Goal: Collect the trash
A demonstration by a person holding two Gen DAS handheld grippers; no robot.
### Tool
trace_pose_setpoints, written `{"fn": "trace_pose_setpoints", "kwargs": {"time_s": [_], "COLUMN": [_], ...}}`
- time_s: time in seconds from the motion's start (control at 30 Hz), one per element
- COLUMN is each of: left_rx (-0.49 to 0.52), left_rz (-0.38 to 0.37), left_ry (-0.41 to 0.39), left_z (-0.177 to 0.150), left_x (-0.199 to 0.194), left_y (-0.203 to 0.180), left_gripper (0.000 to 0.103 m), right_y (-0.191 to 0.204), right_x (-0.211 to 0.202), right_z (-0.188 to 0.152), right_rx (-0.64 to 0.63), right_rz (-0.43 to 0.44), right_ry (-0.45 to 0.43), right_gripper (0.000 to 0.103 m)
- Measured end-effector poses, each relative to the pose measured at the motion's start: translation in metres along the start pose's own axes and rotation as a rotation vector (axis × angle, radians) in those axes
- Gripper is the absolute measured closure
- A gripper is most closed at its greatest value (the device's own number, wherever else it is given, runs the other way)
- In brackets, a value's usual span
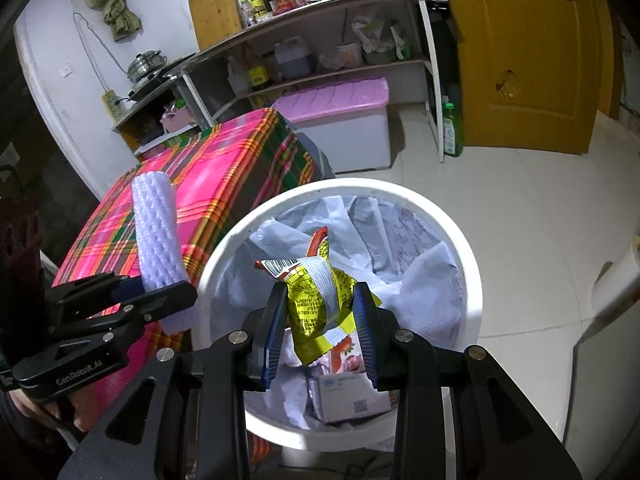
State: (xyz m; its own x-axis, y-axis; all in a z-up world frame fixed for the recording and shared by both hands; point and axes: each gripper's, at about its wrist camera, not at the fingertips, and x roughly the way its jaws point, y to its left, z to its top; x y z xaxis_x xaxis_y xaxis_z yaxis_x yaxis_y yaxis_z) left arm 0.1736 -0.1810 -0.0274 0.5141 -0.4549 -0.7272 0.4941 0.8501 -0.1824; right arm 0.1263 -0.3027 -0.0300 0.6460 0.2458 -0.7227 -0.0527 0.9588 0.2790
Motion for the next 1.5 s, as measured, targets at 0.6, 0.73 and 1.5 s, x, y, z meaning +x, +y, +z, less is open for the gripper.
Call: {"fn": "trace_pose_setpoints", "kwargs": {"time_s": [0.6,0.73,1.5], "left_rx": [-0.042,-0.044,-0.109], "left_rz": [-0.025,-0.01,0.141], "left_ry": [-0.019,-0.047,-0.205], "left_z": [0.002,-0.001,-0.046], "left_x": [-0.007,-0.023,-0.126], "left_y": [0.007,0.005,0.017], "left_gripper": [0.057,0.057,0.057], "right_y": [0.006,0.02,0.1], "right_x": [-0.019,-0.033,-0.085], "right_z": [0.001,-0.002,-0.037], "right_rx": [-0.001,-0.026,-0.17], "right_rz": [-0.005,0.002,0.047], "right_ry": [-0.045,-0.071,-0.174], "right_gripper": [0.054,0.054,0.054]}}
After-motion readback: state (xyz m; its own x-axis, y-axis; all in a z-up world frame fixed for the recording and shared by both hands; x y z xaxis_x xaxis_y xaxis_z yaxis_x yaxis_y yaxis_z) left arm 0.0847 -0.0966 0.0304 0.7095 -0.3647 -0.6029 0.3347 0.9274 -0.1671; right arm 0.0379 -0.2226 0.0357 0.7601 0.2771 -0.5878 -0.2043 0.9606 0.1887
